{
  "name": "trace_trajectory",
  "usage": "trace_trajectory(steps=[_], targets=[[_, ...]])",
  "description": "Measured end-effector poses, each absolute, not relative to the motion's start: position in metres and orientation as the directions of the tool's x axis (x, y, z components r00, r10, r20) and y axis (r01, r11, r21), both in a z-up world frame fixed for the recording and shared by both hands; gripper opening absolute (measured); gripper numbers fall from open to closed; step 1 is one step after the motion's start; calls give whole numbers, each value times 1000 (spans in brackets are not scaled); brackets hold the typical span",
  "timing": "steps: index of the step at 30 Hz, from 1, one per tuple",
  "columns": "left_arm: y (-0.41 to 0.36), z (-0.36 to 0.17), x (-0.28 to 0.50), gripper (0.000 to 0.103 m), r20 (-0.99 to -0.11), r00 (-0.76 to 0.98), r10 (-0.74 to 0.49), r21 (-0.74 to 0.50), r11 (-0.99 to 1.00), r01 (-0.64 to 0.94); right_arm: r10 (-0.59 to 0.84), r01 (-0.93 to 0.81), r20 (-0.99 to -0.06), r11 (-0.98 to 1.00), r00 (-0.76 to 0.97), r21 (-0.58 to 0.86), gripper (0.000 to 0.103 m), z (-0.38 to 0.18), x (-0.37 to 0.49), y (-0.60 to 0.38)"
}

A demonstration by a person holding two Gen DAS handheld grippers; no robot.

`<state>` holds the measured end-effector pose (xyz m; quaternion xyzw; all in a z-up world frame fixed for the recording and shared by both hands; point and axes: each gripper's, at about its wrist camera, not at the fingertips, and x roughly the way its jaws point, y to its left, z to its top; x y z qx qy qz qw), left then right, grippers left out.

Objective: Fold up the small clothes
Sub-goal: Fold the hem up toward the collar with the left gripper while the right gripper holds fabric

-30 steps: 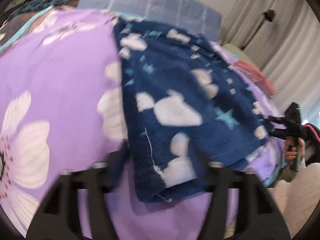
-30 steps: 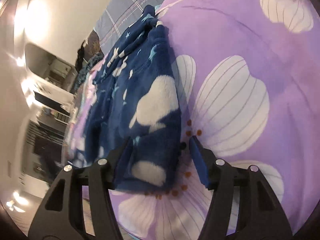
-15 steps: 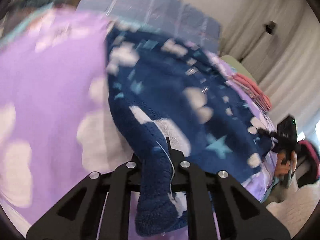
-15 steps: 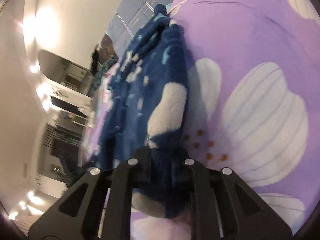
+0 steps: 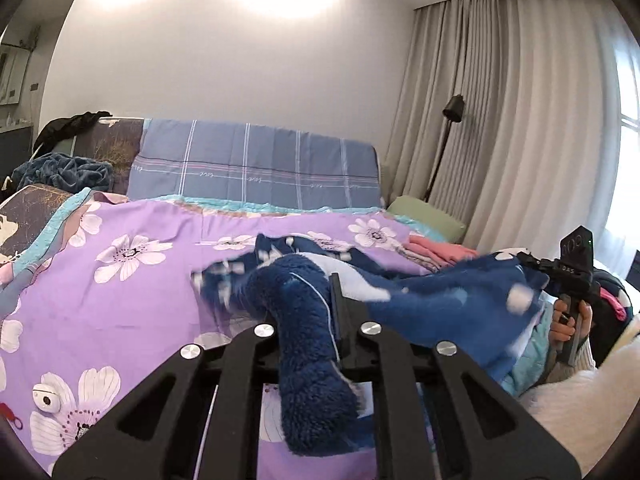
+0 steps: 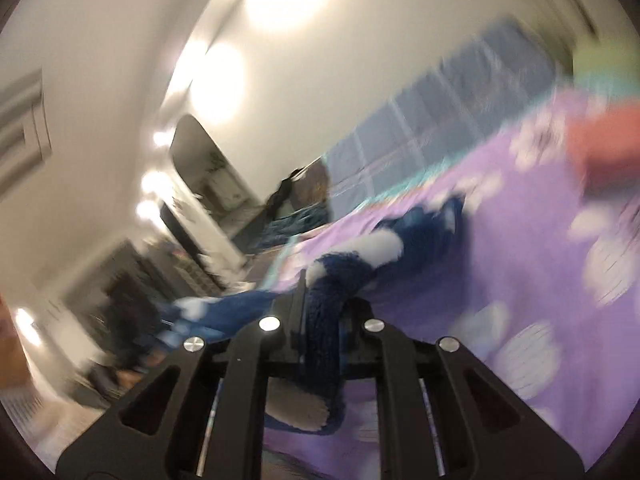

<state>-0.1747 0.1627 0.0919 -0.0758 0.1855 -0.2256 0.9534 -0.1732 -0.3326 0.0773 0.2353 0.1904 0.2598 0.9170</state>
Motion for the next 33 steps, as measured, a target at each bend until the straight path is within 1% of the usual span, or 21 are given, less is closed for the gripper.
trace_trajectory(steps=[1, 3, 6, 9, 14, 18, 21, 25, 26, 29, 31, 33], targets=[[164, 88, -172, 14, -331, 825, -457, -240, 887, 395, 556, -370, -244, 761, 794, 533, 12, 76, -174, -334], [163, 71, -152, 13, -385, 804, -453, -278, 888, 367, 560, -326, -293, 751, 775, 574, 12, 62, -161, -335], [164, 44, -124, 13, -450, 767, -458, -336, 882, 329, 572, -253, -342, 718, 746, 648, 12, 33, -132, -332], [161, 31, -103, 13, -487, 748, -451, -337, 887, 316, 579, -207, -369, 697, 727, 687, 12, 12, -104, -330], [163, 36, -73, 13, -465, 759, -455, -334, 885, 325, 578, -197, -363, 688, 731, 698, 12, 15, -56, -324], [163, 43, -31, 13, -458, 773, -439, -326, 892, 313, 563, -198, -377, 711, 736, 675, 12, 21, -10, -322], [166, 46, 10, 14, -463, 779, -424, -332, 897, 291, 538, -191, -397, 740, 744, 645, 12, 25, 31, -321], [161, 41, 64, 14, -495, 782, -378, -277, 922, 270, 533, -182, -420, 751, 734, 634, 12, 22, 92, -320], [161, 35, 78, 14, -510, 776, -370, -277, 925, 260, 525, -174, -437, 762, 730, 624, 12, 17, 110, -318], [162, -2, 123, 14, -575, 739, -350, -296, 932, 211, 502, -127, -501, 784, 705, 607, 13, -10, 146, -314], [162, -33, 144, 15, -629, 708, -320, -289, 942, 170, 471, -56, -575, 803, 669, 593, 13, -46, 170, -312], [163, -65, 160, 18, -672, 673, -308, -295, 945, 138, 453, -16, -613, 812, 647, 583, 13, -71, 179, -313]])
